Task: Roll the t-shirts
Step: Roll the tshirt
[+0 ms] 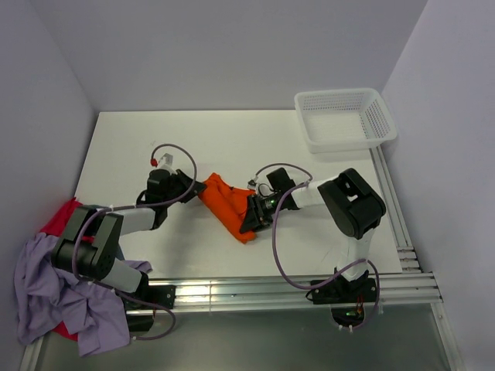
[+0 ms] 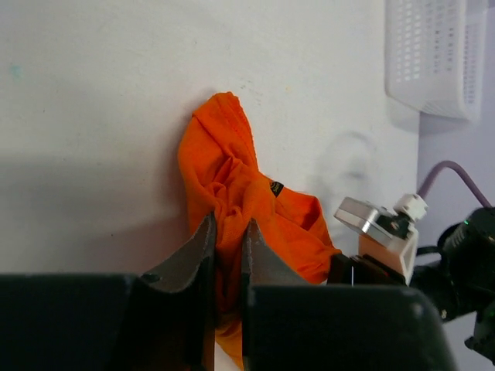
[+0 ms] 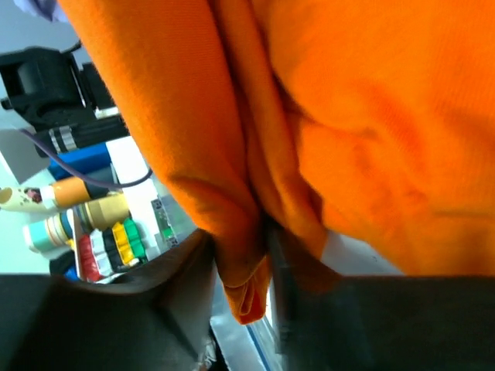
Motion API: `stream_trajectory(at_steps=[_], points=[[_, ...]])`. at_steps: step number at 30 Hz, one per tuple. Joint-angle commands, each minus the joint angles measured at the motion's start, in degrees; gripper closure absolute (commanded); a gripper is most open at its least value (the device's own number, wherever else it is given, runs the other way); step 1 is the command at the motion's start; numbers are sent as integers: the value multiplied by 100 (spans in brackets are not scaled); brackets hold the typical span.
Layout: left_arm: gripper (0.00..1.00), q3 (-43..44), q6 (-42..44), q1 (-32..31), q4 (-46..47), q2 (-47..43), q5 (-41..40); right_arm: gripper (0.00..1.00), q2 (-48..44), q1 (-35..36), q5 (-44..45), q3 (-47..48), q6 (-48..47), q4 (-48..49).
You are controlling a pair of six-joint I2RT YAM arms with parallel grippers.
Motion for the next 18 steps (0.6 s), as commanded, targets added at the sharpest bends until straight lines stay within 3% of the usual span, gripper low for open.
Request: stream_trajectory(at_steps=[1, 3, 4, 5, 10, 11, 15, 18], points=[[94, 644, 277, -115, -1415, -136, -624, 49, -216, 43, 632, 134, -256, -324], [95, 777, 251, -141, -1812, -13, -668, 40, -479, 52, 958, 230, -370, -613], [96, 856, 251, -141, -1900, 14, -685, 29, -593, 61, 1133, 283, -519, -737], [96, 892, 251, -141, -1970, 31, -694, 27, -795, 113, 1501, 370, -607, -860], [97, 1094, 295, -150, -2322, 119, -694, 21, -1463, 482, 3136, 634, -1003, -1511], [97, 1120, 303, -150, -2349, 128, -686, 20, -1595, 753, 4000, 748, -1073, -1573], [97, 1226, 338, -150, -2463, 260, -536, 17, -2000, 1834, 6094, 1083, -1548, -1890], [97, 1243, 330, -141, -2507, 286, -457, 12, -2123, 2440, 6889, 1057, -1942, -1574]])
